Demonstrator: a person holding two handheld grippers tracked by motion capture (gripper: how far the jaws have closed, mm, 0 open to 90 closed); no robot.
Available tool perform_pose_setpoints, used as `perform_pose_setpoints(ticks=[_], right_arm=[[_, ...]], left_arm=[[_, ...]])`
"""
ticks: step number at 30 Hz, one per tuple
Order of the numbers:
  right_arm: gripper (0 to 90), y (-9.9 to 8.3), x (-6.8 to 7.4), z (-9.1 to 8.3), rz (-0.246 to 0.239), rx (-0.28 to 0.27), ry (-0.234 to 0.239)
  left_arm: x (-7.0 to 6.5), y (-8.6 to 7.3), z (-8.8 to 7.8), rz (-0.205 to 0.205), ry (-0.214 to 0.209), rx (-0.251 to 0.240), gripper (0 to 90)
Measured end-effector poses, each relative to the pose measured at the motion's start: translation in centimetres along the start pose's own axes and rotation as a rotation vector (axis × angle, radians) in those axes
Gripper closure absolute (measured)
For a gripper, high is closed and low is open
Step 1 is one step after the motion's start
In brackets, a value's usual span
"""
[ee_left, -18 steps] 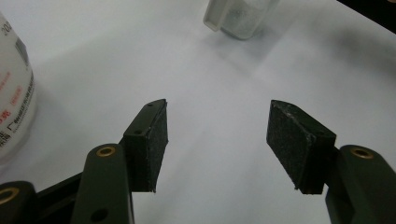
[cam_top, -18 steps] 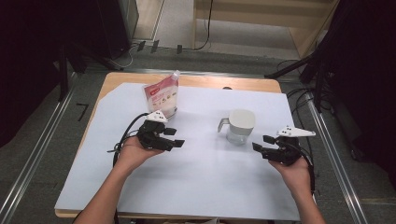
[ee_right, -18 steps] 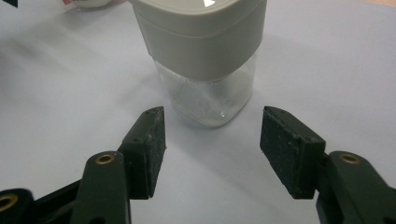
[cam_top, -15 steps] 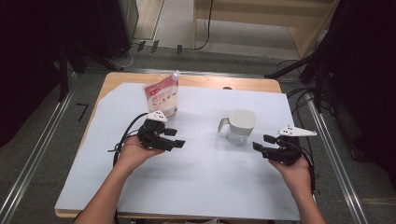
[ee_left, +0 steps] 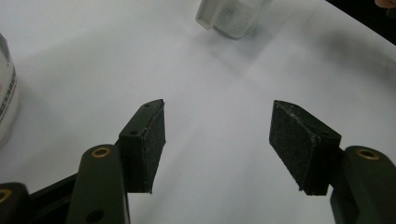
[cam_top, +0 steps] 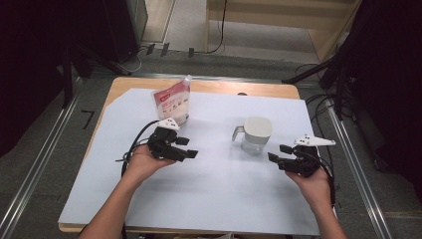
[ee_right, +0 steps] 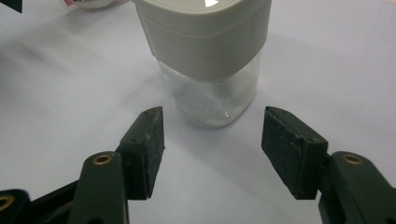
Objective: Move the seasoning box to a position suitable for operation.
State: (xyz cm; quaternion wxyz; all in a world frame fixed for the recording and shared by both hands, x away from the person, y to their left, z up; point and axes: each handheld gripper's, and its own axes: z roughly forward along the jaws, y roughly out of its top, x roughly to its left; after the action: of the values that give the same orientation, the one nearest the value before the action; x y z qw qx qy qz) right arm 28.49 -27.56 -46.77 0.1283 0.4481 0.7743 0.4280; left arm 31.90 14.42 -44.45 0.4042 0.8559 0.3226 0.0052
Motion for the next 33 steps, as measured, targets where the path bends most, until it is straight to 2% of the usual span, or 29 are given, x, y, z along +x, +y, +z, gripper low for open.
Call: perform_pose_setpoints(ticks=[7,16,23,26,28,33], right_arm=[[36.9,0.04,0.07,-0.05,0.015,-0.003,-0.013],[36.2,0.12,0.01,-0.06,0.028,-0.006,-0.022],[31.9,0.15,0.18,0.04,0.039,-0.007,-0.056],[31.3,0.23,0.25,-0.01,0.043,-0.006,-0.063],[29.7,0.35,0.26,0.1,0.044,0.0,-0.063],[22.5,0.67,0.44,0.38,0.065,-0.006,-0.082]], left_arm=[[0.12,-0.02,-0.17,0.007,0.015,0.004,37.2],[0.1,0.05,-0.23,0.013,0.014,0.005,37.7],[0.11,0.01,-0.27,0.021,0.032,0.02,37.6],[0.31,-0.07,-0.42,0.027,0.017,0.016,37.3],[0.45,-0.15,-0.54,0.016,0.009,0.003,37.4],[0.29,-0.18,-0.22,0.024,0.016,0.03,37.4]])
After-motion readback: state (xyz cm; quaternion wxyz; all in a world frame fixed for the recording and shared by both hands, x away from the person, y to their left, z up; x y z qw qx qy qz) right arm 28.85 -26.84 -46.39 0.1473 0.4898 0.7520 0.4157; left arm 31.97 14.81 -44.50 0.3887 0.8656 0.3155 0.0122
